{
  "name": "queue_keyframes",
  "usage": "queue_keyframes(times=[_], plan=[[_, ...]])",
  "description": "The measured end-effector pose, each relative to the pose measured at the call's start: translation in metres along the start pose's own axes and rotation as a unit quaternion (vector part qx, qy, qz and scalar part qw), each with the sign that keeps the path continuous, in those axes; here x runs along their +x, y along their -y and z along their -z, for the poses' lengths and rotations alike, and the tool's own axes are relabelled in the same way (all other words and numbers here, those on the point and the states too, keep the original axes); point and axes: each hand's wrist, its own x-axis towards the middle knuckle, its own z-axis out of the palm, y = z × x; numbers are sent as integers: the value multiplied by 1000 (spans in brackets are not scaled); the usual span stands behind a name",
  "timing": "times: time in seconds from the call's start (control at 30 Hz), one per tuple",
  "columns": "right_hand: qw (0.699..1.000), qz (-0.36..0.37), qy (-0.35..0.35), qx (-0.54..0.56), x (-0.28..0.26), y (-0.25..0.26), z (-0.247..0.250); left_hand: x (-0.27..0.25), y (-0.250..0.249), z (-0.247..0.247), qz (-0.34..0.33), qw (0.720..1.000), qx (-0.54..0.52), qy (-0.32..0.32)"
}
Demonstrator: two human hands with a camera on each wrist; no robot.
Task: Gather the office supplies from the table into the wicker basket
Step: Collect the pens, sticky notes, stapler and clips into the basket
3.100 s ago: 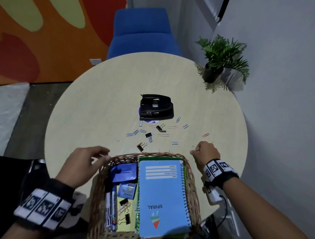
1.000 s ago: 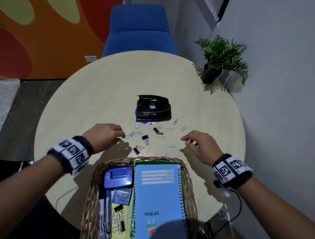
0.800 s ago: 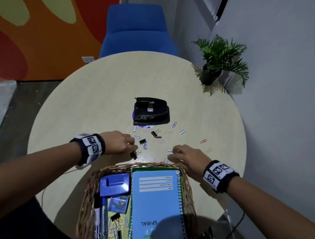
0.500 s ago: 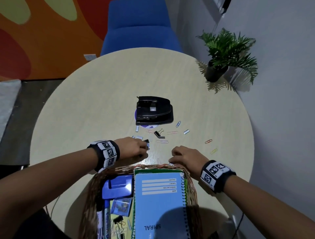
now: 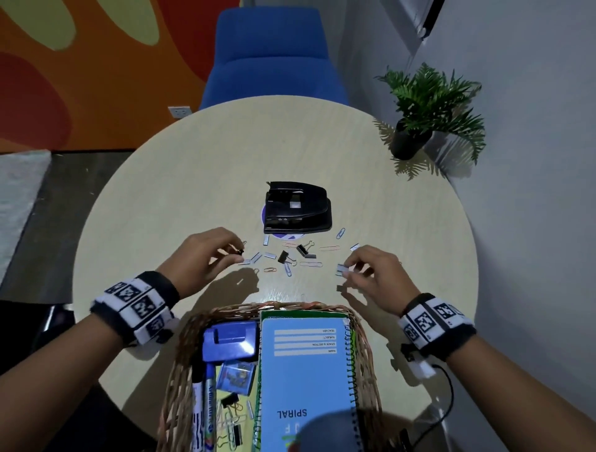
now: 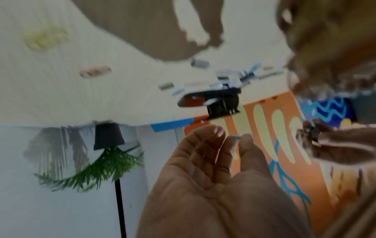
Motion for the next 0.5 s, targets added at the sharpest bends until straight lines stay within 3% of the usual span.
queue_keyframes(times=[0.1,0.17,0.37,0.5], plan=[[999,26,-16,34,-14,38,5,-39,-9,14,51,995,-38,-75],[998,51,26,39,-28,68,-6,-68,-19,14,73,991,-64,-96],[962,132,236,-28,-74,131,-77,-157,-47,-11,90,988,-118,-31],[942,163,285,-65,-90,142,-101,-194,-60,-33,85,991,-101,-3]])
